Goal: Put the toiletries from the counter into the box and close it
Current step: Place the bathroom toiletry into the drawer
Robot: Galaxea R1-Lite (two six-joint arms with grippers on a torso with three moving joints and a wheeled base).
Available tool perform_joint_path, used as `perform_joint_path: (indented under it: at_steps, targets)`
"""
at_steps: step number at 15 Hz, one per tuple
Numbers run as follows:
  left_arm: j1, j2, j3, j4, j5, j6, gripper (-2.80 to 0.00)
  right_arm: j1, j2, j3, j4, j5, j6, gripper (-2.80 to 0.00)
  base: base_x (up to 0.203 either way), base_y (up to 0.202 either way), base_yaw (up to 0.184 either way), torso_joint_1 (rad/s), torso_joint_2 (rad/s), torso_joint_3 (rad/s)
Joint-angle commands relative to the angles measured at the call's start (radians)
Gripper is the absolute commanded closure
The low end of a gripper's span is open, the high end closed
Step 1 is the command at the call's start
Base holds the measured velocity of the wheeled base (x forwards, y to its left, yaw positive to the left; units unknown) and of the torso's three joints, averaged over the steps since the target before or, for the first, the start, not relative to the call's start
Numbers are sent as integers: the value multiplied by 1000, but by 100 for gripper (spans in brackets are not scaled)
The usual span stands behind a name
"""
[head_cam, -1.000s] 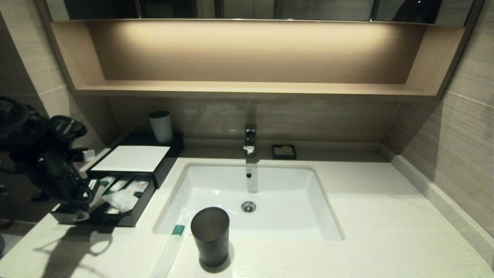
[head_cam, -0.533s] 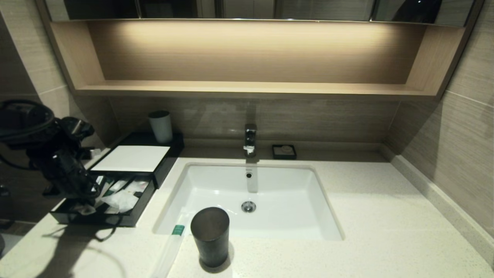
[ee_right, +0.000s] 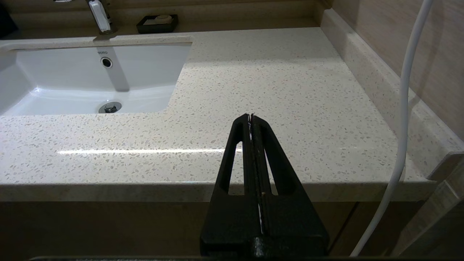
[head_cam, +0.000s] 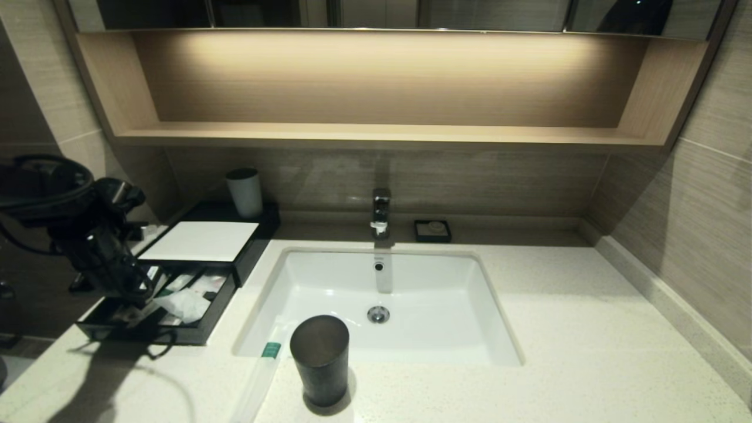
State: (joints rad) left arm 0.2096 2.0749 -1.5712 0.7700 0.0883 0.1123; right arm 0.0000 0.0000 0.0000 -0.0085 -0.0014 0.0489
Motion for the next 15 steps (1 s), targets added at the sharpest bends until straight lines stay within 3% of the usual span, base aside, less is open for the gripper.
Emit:
perform_joint_path:
  at_steps: [1,15]
  targets:
    - [1,3,-19,5,1,3,0,0,2,0,-1,0,0,0,0,0,0,0,0,0]
    - [5,60,-53,-58,59,58,0,0,2,0,-1,0,0,0,0,0,0,0,0,0]
